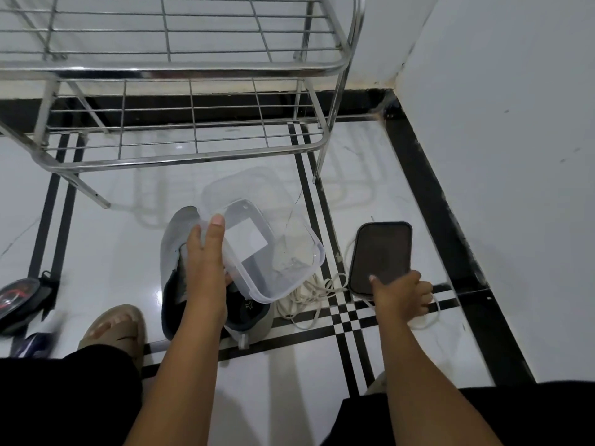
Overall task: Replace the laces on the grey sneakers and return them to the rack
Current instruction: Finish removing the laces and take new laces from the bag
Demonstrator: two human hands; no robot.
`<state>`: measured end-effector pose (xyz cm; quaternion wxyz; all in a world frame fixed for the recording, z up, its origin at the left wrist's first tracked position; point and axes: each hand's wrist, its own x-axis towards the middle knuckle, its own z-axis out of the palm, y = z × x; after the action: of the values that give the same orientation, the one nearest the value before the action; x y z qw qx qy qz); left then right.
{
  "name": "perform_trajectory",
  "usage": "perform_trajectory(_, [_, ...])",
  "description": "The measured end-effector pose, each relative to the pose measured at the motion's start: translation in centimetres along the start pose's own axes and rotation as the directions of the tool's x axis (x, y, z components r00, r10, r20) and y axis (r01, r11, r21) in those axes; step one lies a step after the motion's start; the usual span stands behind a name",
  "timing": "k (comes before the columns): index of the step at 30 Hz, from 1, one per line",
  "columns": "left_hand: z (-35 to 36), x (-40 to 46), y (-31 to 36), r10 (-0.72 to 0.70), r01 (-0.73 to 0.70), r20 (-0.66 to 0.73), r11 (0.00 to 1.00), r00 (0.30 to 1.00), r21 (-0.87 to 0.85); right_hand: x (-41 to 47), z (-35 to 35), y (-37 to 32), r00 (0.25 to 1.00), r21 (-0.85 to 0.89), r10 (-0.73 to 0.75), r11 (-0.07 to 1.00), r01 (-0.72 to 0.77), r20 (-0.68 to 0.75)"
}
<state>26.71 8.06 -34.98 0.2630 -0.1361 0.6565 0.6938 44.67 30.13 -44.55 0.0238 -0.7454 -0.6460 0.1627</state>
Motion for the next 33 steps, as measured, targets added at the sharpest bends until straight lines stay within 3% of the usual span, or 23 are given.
perform_trajectory(3, [0.2,0.0,0.2,-0.008,0.008,-0.003,1.0,1.0,-0.008,-2.9,-0.2,-1.9,0.951,0.202,-0.282,0.931,0.304,-0.128])
perform_trajectory(7, [0.5,-0.2,0.7,0.008,-0.008,-0.001,0.999,1.0,-0.046,-8.0,1.1,-3.3,0.747,0.082,-0.662,0.742,0.665,-0.064])
perform_trajectory(10, [0.4,-0.1,0.9,0.032,-0.032,-0.001,0.998,0.999,-0.061,-10.8,2.7,-2.8,0.626,0.037,-0.779,0.627,0.778,0.041])
perform_trajectory(14, [0.3,-0.1,0.8,0.045,-0.046,-0.003,0.998,0.999,-0.05,-11.8,4.1,-1.5,0.506,0.155,-0.834,0.542,0.826,0.221])
perform_trajectory(15, [0.3,-0.1,0.8,0.046,-0.046,-0.005,0.998,0.999,-0.049,-11.3,4.0,-1.3,0.52,0.169,-0.826,0.556,0.814,0.218])
perform_trajectory(17, [0.3,-0.1,0.5,0.033,-0.034,-0.008,0.998,0.999,-0.053,-9.3,3.4,-1.2,0.687,0.203,-0.714,0.698,0.686,0.133])
perform_trajectory(19, [0.4,-0.2,0.2,0.015,-0.016,-0.004,0.999,1.0,-0.05,-5.5,2.7,-1.1,0.904,0.203,-0.427,0.886,0.416,0.013])
perform_trajectory(20, [0.5,-0.2,0.1,0.009,-0.009,0.003,0.999,1.0,-0.044,-3.2,2.3,-0.8,0.968,0.173,-0.253,0.953,0.249,-0.001])
perform_trajectory(22, [0.9,-0.3,-0.3,-0.001,0.002,0.026,1.0,1.0,-0.019,0.9,1.4,-0.3,0.99,0.094,0.078,0.992,-0.09,0.118])
perform_trajectory(25, [1.6,-0.5,-1.0,-0.012,0.008,0.082,0.999,0.997,0.041,4.2,0.8,-0.1,0.876,0.113,0.303,0.923,-0.368,0.375])
perform_trajectory(27, [2.1,-0.4,-1.4,-0.024,0.014,0.109,0.996,0.994,0.092,4.2,1.7,-0.6,0.853,0.101,0.254,0.937,-0.334,0.455])
perform_trajectory(30, [2.6,-0.1,-1.8,-0.028,0.006,0.15,0.99,0.988,0.142,2.2,4.1,-0.4,0.93,-0.021,-0.056,0.997,0.068,0.364])
perform_trajectory(32, [2.7,0.0,-2.0,-0.028,0.002,0.17,0.989,0.985,0.151,0.4,5.4,0.4,0.917,-0.086,-0.313,0.936,0.343,0.248])
perform_trajectory(33, [2.8,0.0,-2.1,-0.026,-0.002,0.174,0.987,0.984,0.159,-0.4,5.6,0.7,0.907,-0.072,-0.371,0.918,0.391,0.199])
